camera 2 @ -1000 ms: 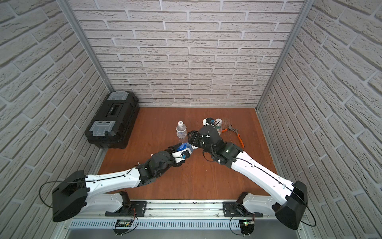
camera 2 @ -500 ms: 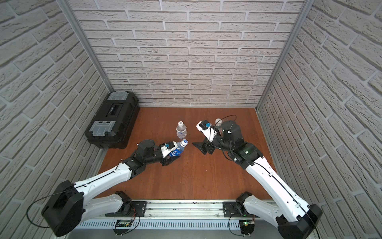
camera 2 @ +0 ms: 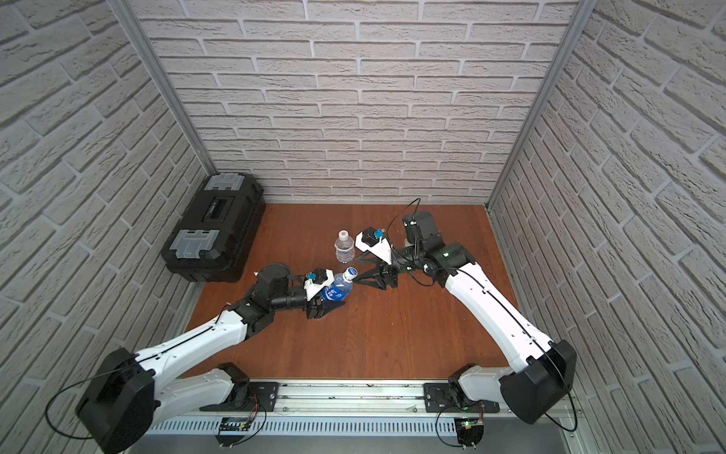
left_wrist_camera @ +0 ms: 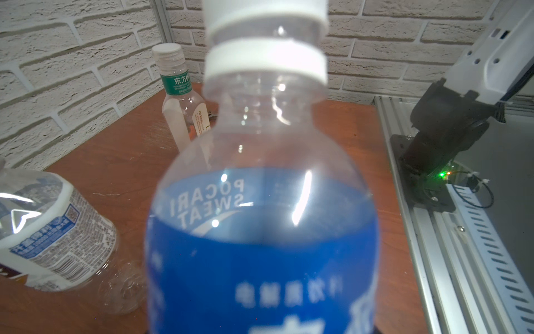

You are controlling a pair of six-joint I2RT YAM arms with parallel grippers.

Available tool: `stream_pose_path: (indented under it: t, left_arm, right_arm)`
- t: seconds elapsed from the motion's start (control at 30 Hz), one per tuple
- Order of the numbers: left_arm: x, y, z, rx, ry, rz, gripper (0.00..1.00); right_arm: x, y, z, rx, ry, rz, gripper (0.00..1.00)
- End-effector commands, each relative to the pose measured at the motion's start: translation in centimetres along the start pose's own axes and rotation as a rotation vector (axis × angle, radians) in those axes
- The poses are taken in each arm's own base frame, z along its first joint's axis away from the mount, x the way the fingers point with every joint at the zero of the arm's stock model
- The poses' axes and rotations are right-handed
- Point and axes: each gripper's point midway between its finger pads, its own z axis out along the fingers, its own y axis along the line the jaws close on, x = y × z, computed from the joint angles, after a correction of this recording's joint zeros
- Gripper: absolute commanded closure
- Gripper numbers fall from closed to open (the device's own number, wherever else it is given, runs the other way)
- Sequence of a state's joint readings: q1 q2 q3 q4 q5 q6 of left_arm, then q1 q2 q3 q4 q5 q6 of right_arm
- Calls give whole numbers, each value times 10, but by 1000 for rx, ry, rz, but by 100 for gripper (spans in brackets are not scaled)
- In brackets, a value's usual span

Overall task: Screw on the bottle caps
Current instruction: Screw the bottle cap onto the plastic bottle.

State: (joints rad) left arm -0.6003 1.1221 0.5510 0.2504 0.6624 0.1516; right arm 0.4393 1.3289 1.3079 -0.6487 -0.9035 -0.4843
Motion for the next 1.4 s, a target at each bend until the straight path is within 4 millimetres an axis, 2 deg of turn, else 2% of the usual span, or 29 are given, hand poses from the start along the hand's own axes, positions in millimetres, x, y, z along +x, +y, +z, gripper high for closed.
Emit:
stream_pose_path:
  t: [0.0, 0.33, 0.57, 0.77, 0.93, 1.13, 1.27, 1.37]
  left_arm:
    - [-31, 0, -6, 14, -91, 47, 41]
    - [-38, 0, -7, 9, -114, 55, 41]
    - [-38, 0, -8, 10, -115, 51, 41]
    - [-39, 0, -8, 11, -118, 50, 41]
    - [-39, 0, -7, 12, -118, 50, 41]
    - [-40, 6, -8, -25, -132, 35, 41]
    - [-50, 15, -11, -76, -188, -10, 41]
    - [-61, 16, -12, -71, -242, -49, 40]
  right_arm:
    - [-18, 6, -2, -63, -51, -2, 42]
    - [-13, -3, 8, -75, -42, 68, 47]
    - [-13, 2, 14, -110, -37, 71, 48]
    - [-11, 1, 17, -113, -25, 78, 52]
    - [-11, 1, 18, -125, -26, 84, 63]
    - [-10, 5, 19, -151, -32, 71, 70]
    - [-3, 6, 22, -143, -36, 45, 70]
    - [-7, 4, 22, -118, -68, 13, 70]
